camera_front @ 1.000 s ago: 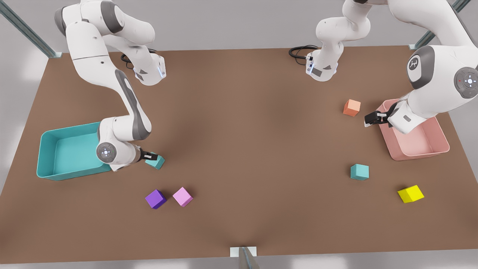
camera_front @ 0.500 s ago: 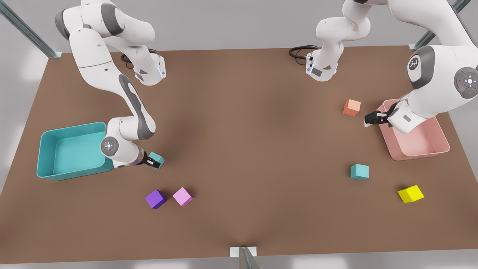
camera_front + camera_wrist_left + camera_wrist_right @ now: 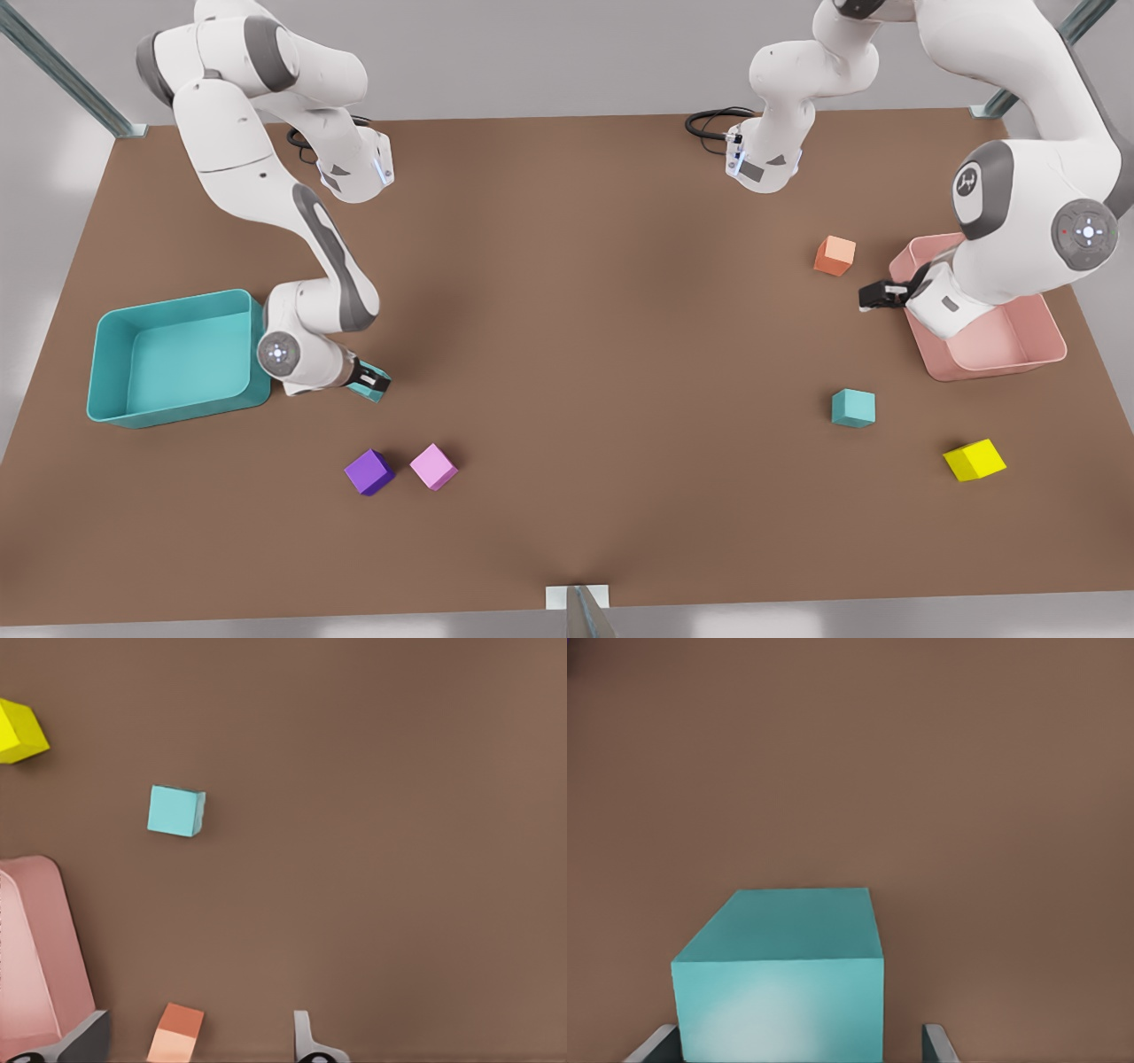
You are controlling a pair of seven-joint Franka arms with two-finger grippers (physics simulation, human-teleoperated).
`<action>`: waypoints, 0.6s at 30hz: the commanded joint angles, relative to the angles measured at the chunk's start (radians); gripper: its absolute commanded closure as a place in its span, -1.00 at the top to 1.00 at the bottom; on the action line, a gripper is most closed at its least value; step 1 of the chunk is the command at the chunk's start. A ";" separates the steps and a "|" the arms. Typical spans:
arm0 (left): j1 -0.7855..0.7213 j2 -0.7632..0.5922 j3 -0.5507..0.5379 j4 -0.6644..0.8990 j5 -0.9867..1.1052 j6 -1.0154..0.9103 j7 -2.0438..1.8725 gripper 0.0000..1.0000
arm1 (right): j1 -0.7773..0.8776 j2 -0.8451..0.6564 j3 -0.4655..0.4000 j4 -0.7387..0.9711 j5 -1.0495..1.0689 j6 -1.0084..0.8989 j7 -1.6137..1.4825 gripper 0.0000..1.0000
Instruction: Stack the two blue cubes on top of each other
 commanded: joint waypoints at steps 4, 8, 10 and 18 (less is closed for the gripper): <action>-0.057 0.020 0.066 -0.001 0.009 -0.001 0.000 1.00 | 0.011 0.051 0.002 0.024 -0.012 0.004 0.011 1.00; -0.057 0.028 0.067 -0.001 0.009 -0.001 0.000 1.00 | 0.020 0.068 0.003 0.038 -0.011 0.005 0.013 1.00; -0.057 0.029 0.067 -0.001 0.010 -0.001 0.000 1.00 | 0.020 0.068 0.003 0.038 -0.011 0.005 0.010 0.89; -0.054 0.032 0.067 -0.001 0.010 -0.001 0.001 1.00 | 0.012 0.042 0.031 0.118 0.053 -0.068 -0.064 0.13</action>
